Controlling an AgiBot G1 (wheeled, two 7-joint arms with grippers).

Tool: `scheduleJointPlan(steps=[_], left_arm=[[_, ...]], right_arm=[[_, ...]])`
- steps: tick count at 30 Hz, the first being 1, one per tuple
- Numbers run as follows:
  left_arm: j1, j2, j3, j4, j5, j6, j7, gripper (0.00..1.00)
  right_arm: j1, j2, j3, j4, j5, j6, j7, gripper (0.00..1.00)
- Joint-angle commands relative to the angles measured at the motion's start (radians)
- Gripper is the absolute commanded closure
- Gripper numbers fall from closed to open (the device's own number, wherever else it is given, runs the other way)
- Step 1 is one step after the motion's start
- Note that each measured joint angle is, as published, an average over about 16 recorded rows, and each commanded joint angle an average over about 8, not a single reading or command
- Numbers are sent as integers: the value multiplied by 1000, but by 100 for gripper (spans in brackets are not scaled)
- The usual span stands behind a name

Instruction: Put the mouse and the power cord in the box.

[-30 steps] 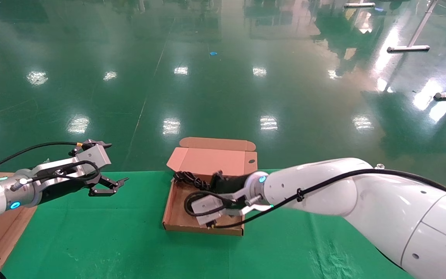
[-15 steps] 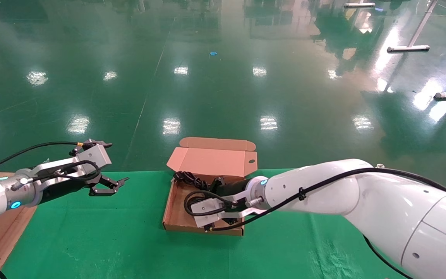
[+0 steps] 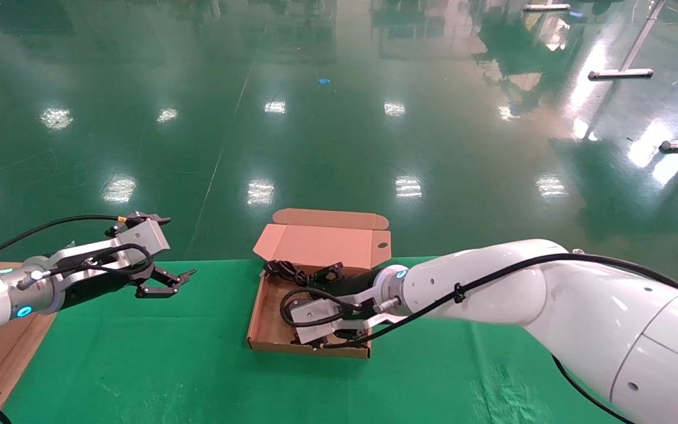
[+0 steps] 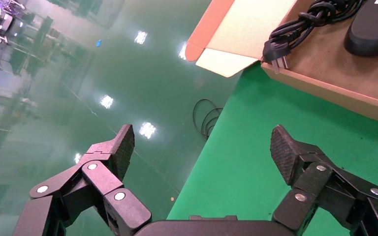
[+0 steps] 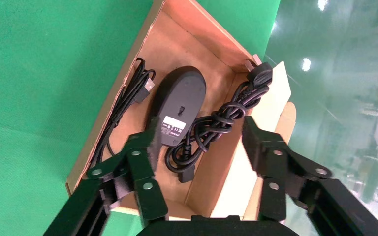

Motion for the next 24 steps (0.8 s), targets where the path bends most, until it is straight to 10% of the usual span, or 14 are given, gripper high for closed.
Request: scheduleJointPlan(steps=[1, 24], left_arm=[[0, 0, -1, 0, 0, 1, 0, 0], [143, -59, -293, -179, -132, 358, -164, 0]], right_arm=[[-2, 2, 4, 2, 1, -2, 0, 0], [-232, 285, 463, 206, 267, -331, 143, 0]])
